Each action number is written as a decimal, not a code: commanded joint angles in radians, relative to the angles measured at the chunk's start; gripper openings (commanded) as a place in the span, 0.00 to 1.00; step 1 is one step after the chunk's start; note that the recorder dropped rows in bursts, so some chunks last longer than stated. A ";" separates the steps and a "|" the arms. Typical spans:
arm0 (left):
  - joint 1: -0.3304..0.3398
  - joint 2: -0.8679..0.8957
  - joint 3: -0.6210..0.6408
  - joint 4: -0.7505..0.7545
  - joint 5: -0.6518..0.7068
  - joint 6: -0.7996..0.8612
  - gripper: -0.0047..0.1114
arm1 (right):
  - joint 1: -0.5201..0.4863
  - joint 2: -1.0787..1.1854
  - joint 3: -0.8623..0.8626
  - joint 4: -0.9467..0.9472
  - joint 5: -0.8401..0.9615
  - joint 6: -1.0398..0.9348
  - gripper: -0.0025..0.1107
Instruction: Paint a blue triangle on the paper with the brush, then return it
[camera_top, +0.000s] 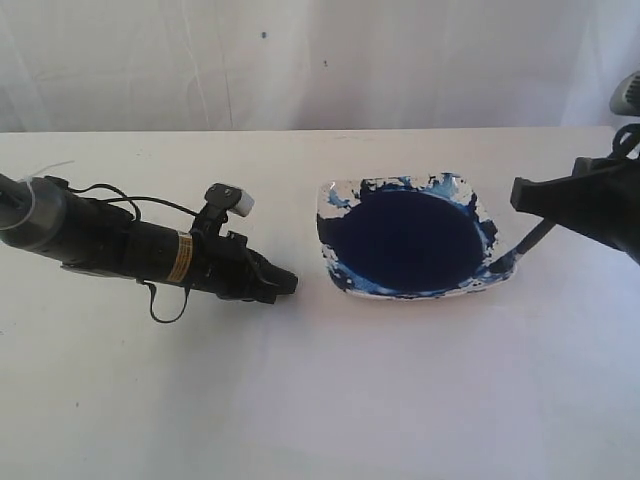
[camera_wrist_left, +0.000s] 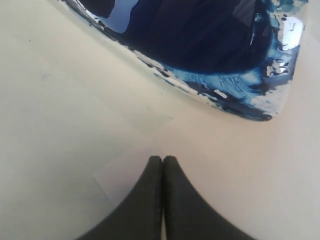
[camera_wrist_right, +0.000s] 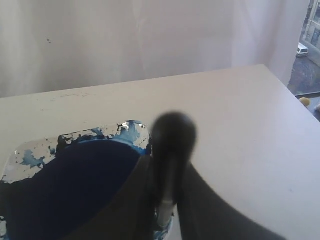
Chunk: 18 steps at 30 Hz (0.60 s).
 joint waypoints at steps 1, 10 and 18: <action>-0.003 -0.002 -0.001 0.015 0.043 0.001 0.04 | -0.002 0.000 0.002 0.014 -0.046 -0.026 0.08; -0.003 -0.002 -0.001 0.015 0.043 0.001 0.04 | -0.002 0.000 0.002 0.012 -0.087 -0.024 0.08; -0.003 -0.002 -0.001 0.015 0.043 0.001 0.04 | -0.002 0.000 0.002 -0.045 -0.092 0.074 0.08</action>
